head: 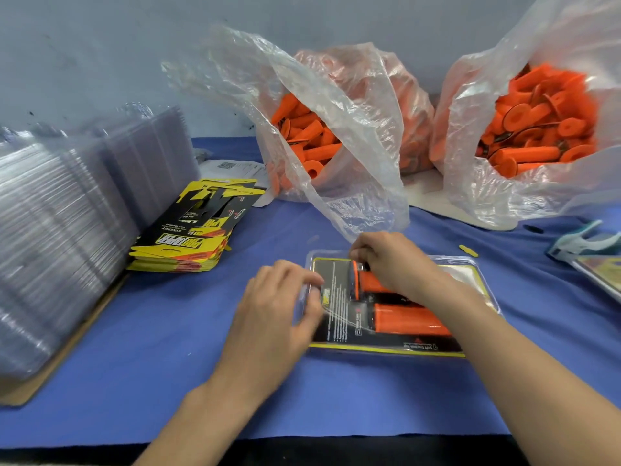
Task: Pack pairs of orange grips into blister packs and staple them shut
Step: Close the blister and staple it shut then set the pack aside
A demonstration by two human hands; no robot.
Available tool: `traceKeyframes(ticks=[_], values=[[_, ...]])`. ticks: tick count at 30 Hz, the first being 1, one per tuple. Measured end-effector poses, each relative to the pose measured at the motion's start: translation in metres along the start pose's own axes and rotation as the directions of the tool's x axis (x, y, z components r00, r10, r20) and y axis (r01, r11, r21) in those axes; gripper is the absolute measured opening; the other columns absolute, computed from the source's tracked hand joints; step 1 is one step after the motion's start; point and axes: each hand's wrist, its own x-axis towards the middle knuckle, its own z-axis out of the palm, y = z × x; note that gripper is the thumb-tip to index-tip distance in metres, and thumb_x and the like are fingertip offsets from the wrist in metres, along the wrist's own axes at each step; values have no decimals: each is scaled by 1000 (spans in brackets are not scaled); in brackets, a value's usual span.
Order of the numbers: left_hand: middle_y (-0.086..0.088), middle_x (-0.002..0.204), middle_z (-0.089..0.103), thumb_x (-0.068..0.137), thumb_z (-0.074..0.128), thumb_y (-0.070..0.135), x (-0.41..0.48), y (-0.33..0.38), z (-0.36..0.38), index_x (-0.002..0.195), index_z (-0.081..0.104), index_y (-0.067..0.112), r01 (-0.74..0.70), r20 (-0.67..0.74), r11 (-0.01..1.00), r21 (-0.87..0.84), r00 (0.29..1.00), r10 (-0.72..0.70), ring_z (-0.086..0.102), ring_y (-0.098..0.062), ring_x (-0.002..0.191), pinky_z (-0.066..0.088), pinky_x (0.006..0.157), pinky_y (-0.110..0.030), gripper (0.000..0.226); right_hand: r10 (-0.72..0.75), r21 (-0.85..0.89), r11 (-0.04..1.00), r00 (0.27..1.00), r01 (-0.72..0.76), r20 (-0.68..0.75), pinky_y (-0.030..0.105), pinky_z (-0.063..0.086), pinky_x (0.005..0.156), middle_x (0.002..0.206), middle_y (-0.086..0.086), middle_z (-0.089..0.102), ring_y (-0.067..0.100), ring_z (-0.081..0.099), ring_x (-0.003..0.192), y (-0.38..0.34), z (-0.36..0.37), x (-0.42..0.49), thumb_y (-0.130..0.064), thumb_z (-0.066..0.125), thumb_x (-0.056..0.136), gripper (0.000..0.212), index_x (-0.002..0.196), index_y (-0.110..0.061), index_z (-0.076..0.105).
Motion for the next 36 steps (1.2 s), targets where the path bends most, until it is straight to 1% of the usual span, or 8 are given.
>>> traceKeyframes(ticks=[2, 5, 9, 12, 19, 23, 27, 36], values=[[8, 97, 59, 94, 52, 32, -13, 14, 1, 98, 64, 24, -222, 123, 973, 71, 970, 212, 56, -17, 89, 47, 79, -35, 15, 19, -6, 1000, 1000, -19, -21, 37, 51, 75, 89, -8, 64, 27, 62, 90, 3, 1, 0, -16, 49, 95, 24, 83, -34, 59], [6, 94, 60, 91, 55, 37, -26, 29, 13, 100, 67, 24, -375, 306, 917, 136, 896, 322, 58, -18, 83, 50, 75, -34, 20, 39, -13, 999, 998, -40, -47, 37, 52, 76, 94, -6, 68, 27, 62, 90, 4, 2, -1, -16, 47, 95, 24, 85, -35, 59], [8, 86, 59, 84, 62, 26, -21, 29, 19, 93, 66, 27, -388, 302, 901, 195, 897, 321, 56, -17, 74, 49, 63, -30, 10, 42, -24, 999, 997, -44, -70, 38, 51, 76, 94, -7, 68, 26, 62, 91, 5, 3, -1, -17, 48, 96, 23, 92, -33, 64], [6, 88, 58, 72, 60, 8, -20, 15, 19, 99, 64, 26, -447, 306, 853, 269, 880, 364, 56, -20, 75, 47, 69, -31, 33, 57, -5, 998, 997, -58, -58, 37, 51, 77, 89, -8, 65, 26, 62, 93, 9, 2, 0, -17, 49, 97, 23, 95, -30, 68], [1, 84, 49, 72, 50, 4, -18, 8, 13, 118, 63, 24, -374, 263, 877, 300, 917, 301, 47, -23, 73, 42, 77, -34, 51, 50, 40, 998, 999, -51, 8, 39, 53, 83, 83, -7, 64, 24, 63, 92, 11, 0, 6, -16, 53, 97, 22, 91, -26, 71], [3, 88, 56, 91, 52, 27, -16, 8, 7, 114, 68, 25, -417, 259, 879, 232, 897, 357, 55, -20, 77, 48, 74, -32, 28, 43, 53, 998, 999, -43, 11, 38, 52, 82, 80, -10, 61, 23, 63, 91, 9, -1, 4, -16, 52, 98, 23, 94, -25, 72], [5, 95, 63, 97, 60, 25, -19, 7, 5, 99, 70, 21, -451, 229, 875, 175, 883, 410, 59, -17, 83, 46, 74, -26, 11, 40, 54, 998, 999, -41, 22, 38, 52, 82, 85, -7, 63, 23, 62, 91, 9, -2, 4, -17, 52, 99, 22, 95, -25, 72], [3, 90, 56, 100, 50, 22, -20, 5, 5, 99, 66, 20, -447, 263, 872, 200, 882, 392, 51, -21, 76, 44, 65, -30, 16, 9, 51, 999, 999, -7, -51, 41, 54, 81, 91, -6, 71, 24, 63, 89, 8, 3, -1, -19, 51, 97, 23, 98, -28, 72]])
